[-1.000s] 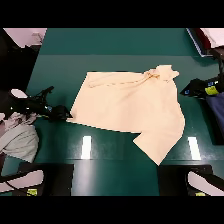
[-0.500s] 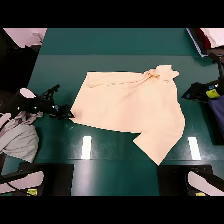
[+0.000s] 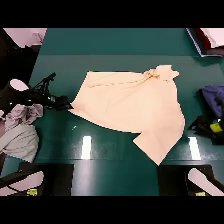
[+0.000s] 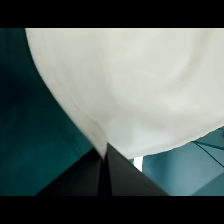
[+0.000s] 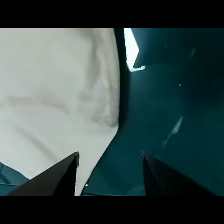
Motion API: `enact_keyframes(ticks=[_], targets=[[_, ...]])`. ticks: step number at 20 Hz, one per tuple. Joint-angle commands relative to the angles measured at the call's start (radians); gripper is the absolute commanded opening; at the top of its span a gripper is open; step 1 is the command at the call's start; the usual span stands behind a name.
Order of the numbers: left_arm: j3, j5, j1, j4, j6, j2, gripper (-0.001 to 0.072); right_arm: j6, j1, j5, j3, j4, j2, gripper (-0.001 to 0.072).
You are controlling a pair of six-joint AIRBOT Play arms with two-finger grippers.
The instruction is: Fold the shirts.
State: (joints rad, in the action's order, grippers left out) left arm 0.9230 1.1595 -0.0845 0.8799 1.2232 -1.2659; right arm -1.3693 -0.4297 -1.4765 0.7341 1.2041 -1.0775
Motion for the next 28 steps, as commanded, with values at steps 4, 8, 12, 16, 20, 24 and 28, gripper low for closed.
enact_keyframes(ticks=[4, 8, 12, 16, 20, 24, 28], targets=[[0.009, 0.003, 0.000, -0.005, 0.000, 0.005, 0.0023, 0.071, -0.057, 0.189, -0.246, -0.145, 0.007, 0.0445], [0.009, 0.004, 0.000, -0.005, 0.000, 0.005, 0.0023, 0.069, 0.021, 0.266, -0.245, -0.164, 0.007, 0.0424], [0.009, 0.011, 0.000, -0.010, 0.001, 0.008, 0.0022, 0.069, 0.066, 0.254, -0.153, -0.166, 0.007, 0.0016], [0.133, 0.003, -0.002, -0.013, 0.029, 0.076, 0.0022, 0.052, 0.148, 0.219, 0.071, -0.167, 0.037, 0.0015], [0.475, -0.001, -0.001, -0.026, 0.061, 0.167, 0.0023, 0.004, 0.239, 0.357, 0.435, -0.164, 0.135, 0.0015], [0.881, -0.047, -0.001, -0.028, 0.061, 0.235, 0.0023, -0.002, 0.261, 0.527, 0.827, -0.162, 0.195, 0.0015], [1.194, -0.090, -0.001, -0.031, 0.062, 0.277, 0.0023, 0.002, 0.261, 0.578, 1.099, -0.154, 0.241, 0.0015]])
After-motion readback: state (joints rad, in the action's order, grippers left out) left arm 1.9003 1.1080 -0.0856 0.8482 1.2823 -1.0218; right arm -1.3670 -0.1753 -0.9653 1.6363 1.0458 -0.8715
